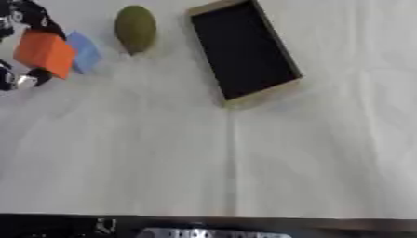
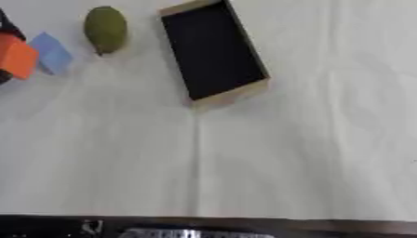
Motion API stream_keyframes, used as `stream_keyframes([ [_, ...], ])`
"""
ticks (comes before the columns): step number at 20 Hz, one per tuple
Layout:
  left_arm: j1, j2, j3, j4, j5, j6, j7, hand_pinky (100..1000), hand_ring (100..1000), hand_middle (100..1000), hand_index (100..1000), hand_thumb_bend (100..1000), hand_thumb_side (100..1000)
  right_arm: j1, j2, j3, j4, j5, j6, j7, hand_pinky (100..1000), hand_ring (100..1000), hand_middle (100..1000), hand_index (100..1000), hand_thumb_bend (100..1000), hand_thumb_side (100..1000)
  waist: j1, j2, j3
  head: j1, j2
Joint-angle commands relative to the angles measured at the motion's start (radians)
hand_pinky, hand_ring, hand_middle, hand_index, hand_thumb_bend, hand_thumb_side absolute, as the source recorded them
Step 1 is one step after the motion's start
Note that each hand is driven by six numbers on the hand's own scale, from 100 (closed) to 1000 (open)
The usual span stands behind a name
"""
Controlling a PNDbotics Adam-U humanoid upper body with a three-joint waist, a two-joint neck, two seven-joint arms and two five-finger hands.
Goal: Pick up objects on the table and place them in the box.
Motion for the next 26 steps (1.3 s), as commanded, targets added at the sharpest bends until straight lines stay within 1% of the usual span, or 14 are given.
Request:
stream_keyframes([
  [1, -0.068, -0.006, -0.014, -0.035, 0.026, -0.002, -0.029, 772, 671, 556, 703, 188, 100, -0.005, -0.029, -0.006, -0.015, -0.009, -0.001, 0.002, 856, 801, 722, 889, 100, 620, 0.002, -0.029, 0.001, 0.002, 0.01],
  [4, -0.153, -0.06, -0.043, -0.031, 0.043, -0.008, -0.058, 770, 665, 552, 701, 165, 100, -0.003, -0.03, -0.006, -0.015, -0.011, -0.002, 0.002, 856, 801, 722, 889, 100, 621, 0.003, -0.035, 0.0, 0.0, 0.012],
  [7, -0.246, -0.141, -0.072, -0.005, 0.057, -0.014, -0.091, 770, 661, 550, 702, 144, 100, -0.004, -0.03, -0.004, -0.015, -0.014, -0.001, 0.004, 856, 801, 722, 889, 100, 621, 0.005, -0.04, -0.001, 0.001, 0.013],
  [11, -0.355, -0.268, -0.113, 0.067, 0.065, -0.022, -0.134, 767, 654, 545, 700, 119, 100, -0.008, -0.029, -0.001, -0.015, -0.02, -0.001, 0.009, 856, 801, 722, 889, 100, 621, 0.009, -0.046, -0.011, 0.011, 0.013],
  [13, -0.392, -0.325, -0.13, 0.112, 0.057, -0.027, -0.142, 764, 649, 545, 702, 112, 100, -0.012, -0.028, 0.0, -0.015, -0.024, -0.002, 0.011, 856, 801, 722, 889, 100, 622, 0.009, -0.048, -0.019, 0.016, 0.013],
  [16, -0.436, -0.412, -0.152, 0.185, 0.032, -0.035, -0.14, 761, 644, 545, 704, 107, 100, -0.017, -0.027, 0.001, -0.015, -0.029, -0.003, 0.014, 856, 801, 722, 889, 100, 622, 0.01, -0.05, -0.032, 0.024, 0.013],
  [19, -0.464, -0.483, -0.163, 0.255, 0.0, -0.041, -0.126, 759, 640, 545, 706, 111, 100, -0.024, -0.025, 0.003, -0.015, -0.033, -0.004, 0.018, 856, 801, 723, 889, 100, 622, 0.01, -0.049, -0.042, 0.032, 0.013],
  [26, -0.498, -0.6, -0.164, 0.409, -0.126, -0.051, -0.051, 757, 641, 548, 709, 132, 100, -0.04, -0.013, 0.007, -0.015, -0.045, -0.003, 0.028, 857, 802, 722, 890, 100, 623, 0.009, -0.044, -0.063, 0.048, 0.009],
])
